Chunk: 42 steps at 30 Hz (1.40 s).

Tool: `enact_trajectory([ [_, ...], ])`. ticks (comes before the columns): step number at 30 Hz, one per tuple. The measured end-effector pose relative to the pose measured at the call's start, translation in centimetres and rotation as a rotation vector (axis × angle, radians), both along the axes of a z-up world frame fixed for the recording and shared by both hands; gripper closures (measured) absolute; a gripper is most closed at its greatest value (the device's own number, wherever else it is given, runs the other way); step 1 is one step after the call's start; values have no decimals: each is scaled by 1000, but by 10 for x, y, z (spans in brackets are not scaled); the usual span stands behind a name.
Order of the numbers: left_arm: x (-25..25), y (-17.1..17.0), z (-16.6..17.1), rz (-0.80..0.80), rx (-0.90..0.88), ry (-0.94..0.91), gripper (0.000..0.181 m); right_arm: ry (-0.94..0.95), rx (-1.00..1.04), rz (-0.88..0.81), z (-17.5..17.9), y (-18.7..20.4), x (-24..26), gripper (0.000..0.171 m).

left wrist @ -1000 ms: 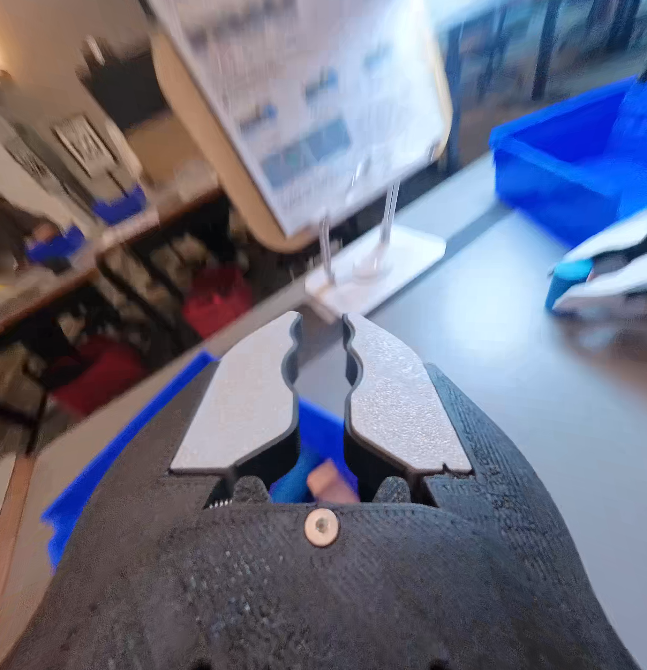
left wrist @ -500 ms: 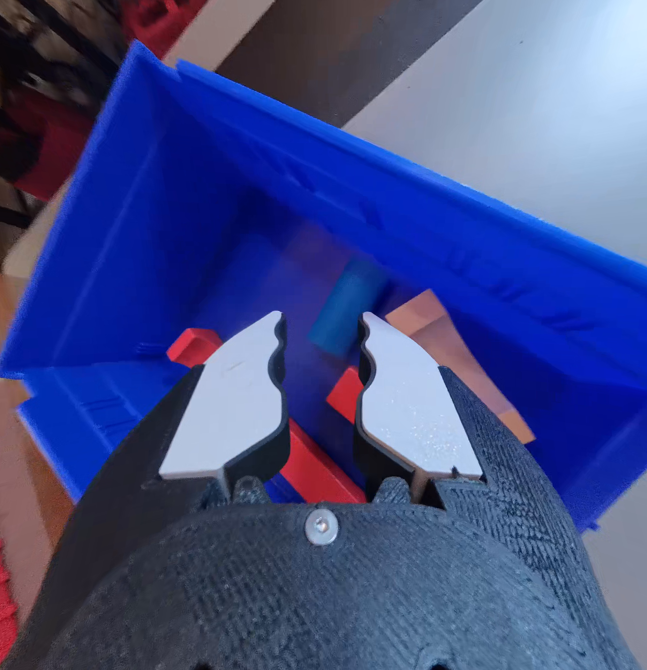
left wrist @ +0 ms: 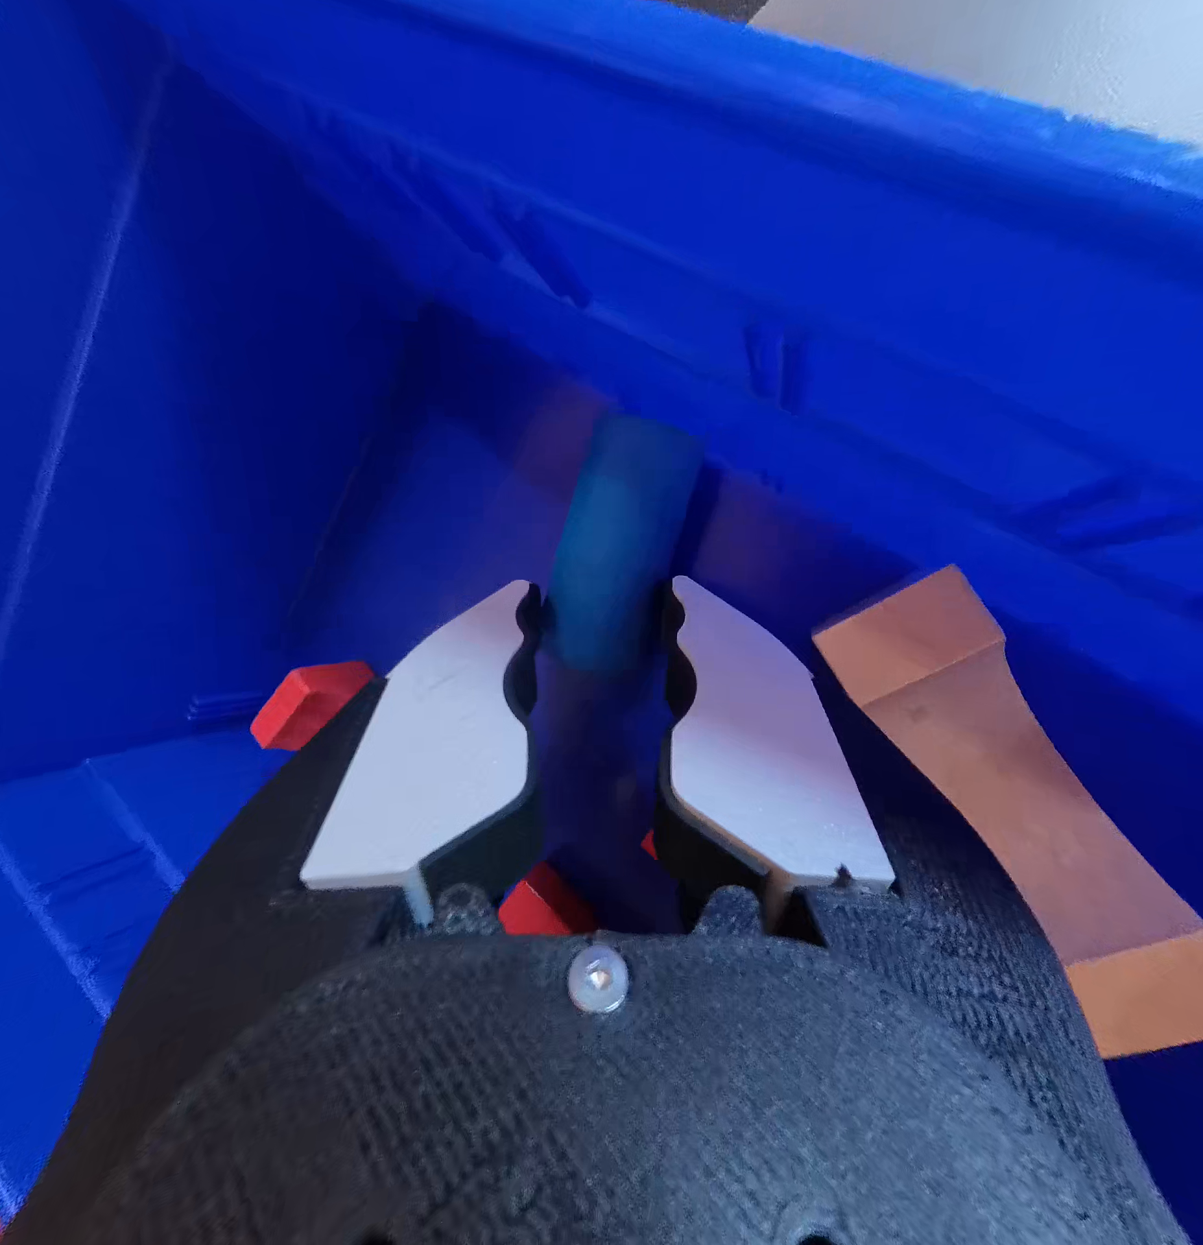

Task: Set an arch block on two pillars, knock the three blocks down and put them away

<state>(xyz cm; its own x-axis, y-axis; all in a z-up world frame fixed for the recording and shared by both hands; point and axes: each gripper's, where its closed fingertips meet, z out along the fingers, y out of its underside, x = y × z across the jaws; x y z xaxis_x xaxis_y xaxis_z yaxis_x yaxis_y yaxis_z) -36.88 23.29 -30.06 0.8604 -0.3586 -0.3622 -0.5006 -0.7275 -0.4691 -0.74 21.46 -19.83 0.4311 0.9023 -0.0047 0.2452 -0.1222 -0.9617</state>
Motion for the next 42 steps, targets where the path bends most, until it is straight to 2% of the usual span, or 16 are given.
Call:
enact_trajectory([
  [3, -6, 3, 35, 67, 156, -81, 146, 78, 50, -91, 16, 12, 11, 135],
  [5, 13, 5, 104, 45, 409, -297, 147, 146, 61, -130, 27, 18, 18, 136],
  [8, 101, -29, 211, -271, 681, -719, 148, 235, 34, -87, 41, 12, 18, 136],
  [10, 169, -60, 241, -522, 743, -841, 148, 280, 23, -21, 50, -2, 11, 134],
  [13, 253, -79, 230, -698, 780, -911, 148, 318, 64, 76, 67, -31, -1, 128],
  [18, 332, -79, 160, -685, 661, -1109, 149, 322, 78, 184, 78, -66, -17, 128],
  [20, 342, -78, 135, -672, 649, -1073, 152, 238, 27, 149, 59, -59, -22, 137],
  [21, 344, -80, 127, -679, 636, -1062, 171, 186, -13, 148, 45, -57, -25, 138],
  [22, 345, -82, 123, -688, 631, -1051, 181, 167, -59, 173, 34, -58, -29, 149],
  [26, 331, -64, 107, -601, 636, -861, 181, 190, -125, 163, 24, -49, -30, 151],
  [29, 324, -63, 110, -603, 641, -875, 181, 207, -131, 156, 30, -42, -21, 149],
  [31, 322, -63, 112, -613, 633, -889, 181, 174, -150, 238, 27, -51, -22, 149],
  [34, 318, -63, 115, -623, 634, -881, 181, -19, -173, 540, 4, -97, -25, 143],
  [39, 311, -57, 111, -595, 637, -888, 181, -616, -48, 795, -98, -148, 0, 120],
  [40, 312, -57, 109, -596, 630, -888, 181, -684, -24, 792, -111, -148, 1, 135],
  [42, 315, -59, 107, -610, 618, -888, 181, -665, -27, 827, -105, -156, -1, 136],
])
